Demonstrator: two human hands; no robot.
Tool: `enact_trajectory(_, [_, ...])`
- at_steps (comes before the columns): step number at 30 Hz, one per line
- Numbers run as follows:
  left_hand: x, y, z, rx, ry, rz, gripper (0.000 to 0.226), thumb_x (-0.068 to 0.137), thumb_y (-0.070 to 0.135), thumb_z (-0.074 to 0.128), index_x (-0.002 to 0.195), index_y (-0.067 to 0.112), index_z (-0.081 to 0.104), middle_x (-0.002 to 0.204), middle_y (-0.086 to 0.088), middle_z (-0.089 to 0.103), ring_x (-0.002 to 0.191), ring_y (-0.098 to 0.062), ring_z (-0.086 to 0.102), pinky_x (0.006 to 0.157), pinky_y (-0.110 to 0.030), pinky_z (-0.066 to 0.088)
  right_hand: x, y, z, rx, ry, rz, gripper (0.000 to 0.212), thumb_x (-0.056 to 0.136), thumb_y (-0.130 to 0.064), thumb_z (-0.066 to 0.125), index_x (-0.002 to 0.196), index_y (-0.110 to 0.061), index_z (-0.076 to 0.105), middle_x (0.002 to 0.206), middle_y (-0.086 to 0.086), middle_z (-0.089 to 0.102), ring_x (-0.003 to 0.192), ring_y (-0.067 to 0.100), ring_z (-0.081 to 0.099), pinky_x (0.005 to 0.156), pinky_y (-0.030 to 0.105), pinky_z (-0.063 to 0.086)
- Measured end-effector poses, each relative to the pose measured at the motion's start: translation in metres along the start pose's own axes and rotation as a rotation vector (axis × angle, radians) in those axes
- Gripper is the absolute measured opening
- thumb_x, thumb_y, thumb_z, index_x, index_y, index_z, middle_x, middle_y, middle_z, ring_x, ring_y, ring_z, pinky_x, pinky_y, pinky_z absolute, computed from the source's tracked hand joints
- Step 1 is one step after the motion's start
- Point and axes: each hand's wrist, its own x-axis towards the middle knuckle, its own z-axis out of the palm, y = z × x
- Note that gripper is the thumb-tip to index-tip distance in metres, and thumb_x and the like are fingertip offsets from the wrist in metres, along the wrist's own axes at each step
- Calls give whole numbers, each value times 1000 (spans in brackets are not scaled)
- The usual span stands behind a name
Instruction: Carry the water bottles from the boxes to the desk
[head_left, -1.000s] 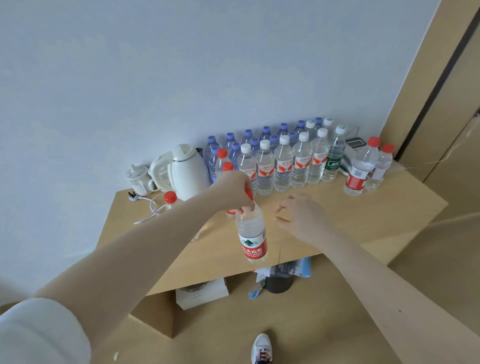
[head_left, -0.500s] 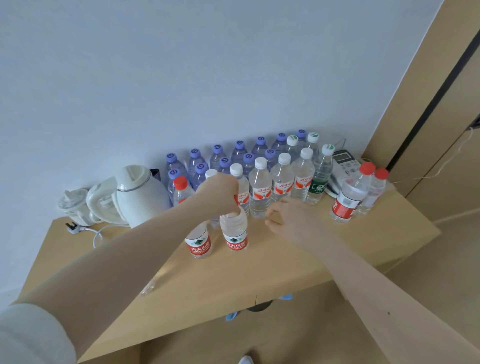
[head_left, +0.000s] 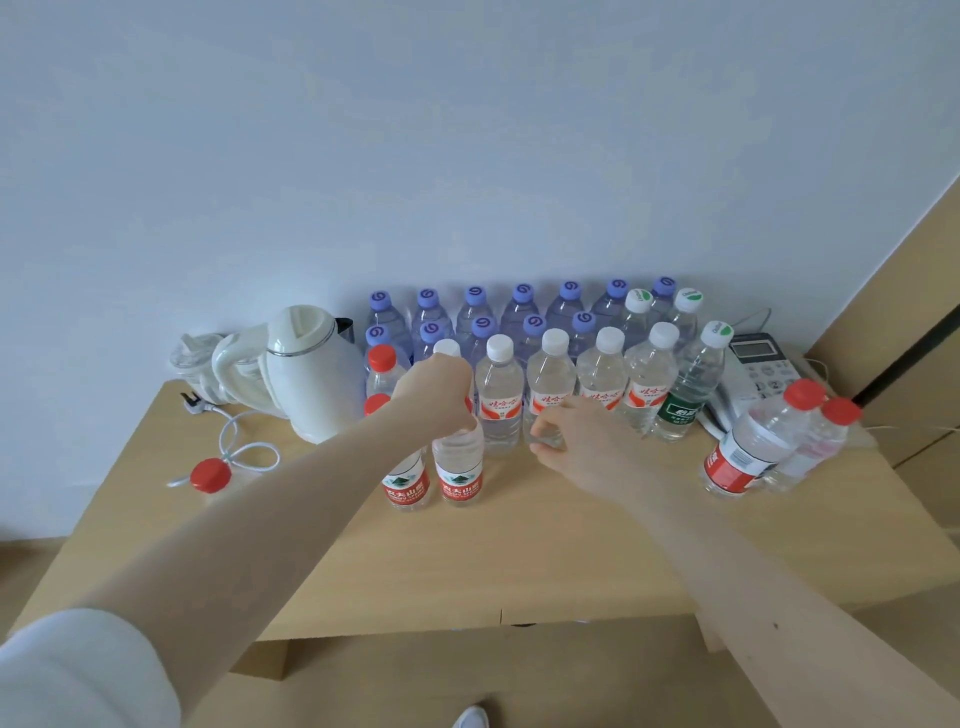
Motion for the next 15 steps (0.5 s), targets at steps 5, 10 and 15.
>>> enact_trajectory(5, [-5, -4, -4, 15, -9, -22, 22, 83, 29, 69, 79, 18, 49, 86, -3, 52, 86, -24, 59, 64, -30, 43, 3, 1, 2, -22, -6, -37, 22, 94, -36, 55, 111, -23, 63, 112, -3, 54, 114, 17, 46, 90, 32, 42])
enact_trajectory(10, [-10, 1, -9, 109, 123, 6, 39, 86, 46, 63, 111, 17, 56, 101, -1, 52, 87, -19, 49, 64, -30, 39, 7, -6, 3, -59, -12, -68, 24, 95, -38, 53, 113, -24, 61, 114, -4, 55, 114, 18, 48, 84, 30, 38])
enact_trajectory(15, [-10, 2, -18, 84, 153, 48, 34, 92, 43, 54, 116, 19, 57, 105, 1, 51, 94, -19, 50, 60, -29, 33, 9, -10, 1, -64, 8, -61, 24, 96, -37, 52, 113, -24, 61, 117, -4, 57, 116, 17, 47, 86, 30, 40])
